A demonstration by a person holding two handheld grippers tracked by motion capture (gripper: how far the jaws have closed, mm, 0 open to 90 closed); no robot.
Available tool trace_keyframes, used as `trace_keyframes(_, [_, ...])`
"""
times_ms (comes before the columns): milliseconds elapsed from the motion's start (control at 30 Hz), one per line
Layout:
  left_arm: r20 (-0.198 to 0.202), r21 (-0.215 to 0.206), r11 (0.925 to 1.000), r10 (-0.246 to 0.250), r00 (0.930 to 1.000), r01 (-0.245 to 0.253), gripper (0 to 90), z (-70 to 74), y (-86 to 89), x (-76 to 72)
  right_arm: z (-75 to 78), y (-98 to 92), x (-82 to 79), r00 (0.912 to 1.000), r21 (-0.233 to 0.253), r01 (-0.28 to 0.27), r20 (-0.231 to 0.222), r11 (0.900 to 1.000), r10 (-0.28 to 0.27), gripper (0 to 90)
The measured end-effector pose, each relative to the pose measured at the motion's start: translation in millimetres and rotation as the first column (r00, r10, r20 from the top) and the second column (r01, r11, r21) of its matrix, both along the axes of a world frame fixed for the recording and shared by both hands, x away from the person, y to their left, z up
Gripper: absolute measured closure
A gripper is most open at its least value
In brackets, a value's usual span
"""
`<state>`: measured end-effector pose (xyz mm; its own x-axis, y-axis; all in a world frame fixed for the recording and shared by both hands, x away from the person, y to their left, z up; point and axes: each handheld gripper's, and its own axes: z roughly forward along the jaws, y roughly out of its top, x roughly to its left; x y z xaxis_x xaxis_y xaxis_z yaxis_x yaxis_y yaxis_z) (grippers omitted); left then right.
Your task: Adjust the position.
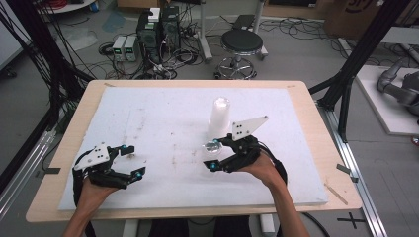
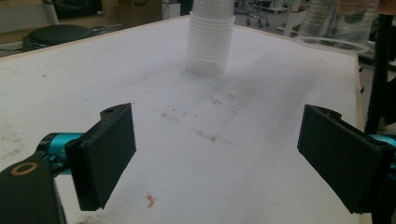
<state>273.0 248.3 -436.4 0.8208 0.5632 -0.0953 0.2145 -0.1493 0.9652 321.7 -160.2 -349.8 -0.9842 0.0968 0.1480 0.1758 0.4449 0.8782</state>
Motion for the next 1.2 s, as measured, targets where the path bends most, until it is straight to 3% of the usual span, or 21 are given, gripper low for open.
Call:
trace_keyframes(200, [0.008,-0.002,0.9963,-0.086,0.9963,0.086,10.8,10.2,-15.0,0.5,-0.9,3.1,0.2,0.9999,0.006,-0.010,-0.006,1.000,0.010,39.9])
trace_keyframes(333, [0.011,-0.006,0.9876,-0.157,0.9875,0.157,10.4,17.3,-32.1,1.5,-0.2,4.6,-0.3,0.9999,0.016,-0.014,-0.003,1.000,0.014,39.9])
trace_keyframes(433, [0.016,-0.013,0.9769,-0.213,0.9769,0.213,10.2,22.6,-48.4,3.3,0.4,5.9,-0.6,0.9997,0.022,-0.024,-0.003,0.999,0.025,39.9])
trace_keyframes(667, [0.027,-0.065,0.9433,-0.325,0.9455,0.326,10.2,31.0,-93.3,11.0,2.9,7.4,-2.4,0.9995,0.057,-0.032,-0.002,0.998,0.032,39.9])
trace_keyframes(700, [0.027,-0.065,0.9433,-0.325,0.9455,0.326,10.2,31.0,-93.3,11.0,2.9,7.4,-2.4,0.9995,0.057,-0.032,-0.002,0.998,0.032,39.9])
trace_keyframes(800, [0.023,-0.076,0.9329,-0.351,0.9360,0.352,10.2,31.2,-107.2,14.2,4.5,6.4,-2.9,0.9993,0.074,-0.037,0.003,0.997,0.037,40.0])
trace_keyframes(833, [0.027,-0.081,0.9283,-0.362,0.9318,0.363,10.2,31.8,-111.9,15.0,5.1,6.0,-2.9,0.9991,0.081,-0.042,0.002,0.996,0.042,40.0])
trace_keyframes(867, [0.032,-0.091,0.9189,-0.382,0.9235,0.384,10.2,33.4,-121.1,16.3,6.0,5.5,-3.1,0.9991,0.096,-0.042,0.003,0.994,0.042,40.0])
trace_keyframes(900, [0.032,-0.091,0.9189,-0.382,0.9235,0.384,10.2,33.4,-121.1,16.3,6.0,5.5,-3.1,0.9991,0.096,-0.042,0.003,0.994,0.042,40.0])
trace_keyframes(1067, [0.044,-0.100,0.9052,-0.411,0.9107,0.413,10.2,34.8,-139.6,19.1,7.9,5.3,-3.9,0.9988,0.116,-0.049,0.010,0.992,0.048,40.0])
trace_keyframes(1200, [0.052,-0.116,0.8997,-0.418,0.9072,0.421,10.5,33.4,-147.1,20.4,8.9,4.8,-4.5,0.9983,0.142,-0.059,0.006,0.988,0.058,40.1])
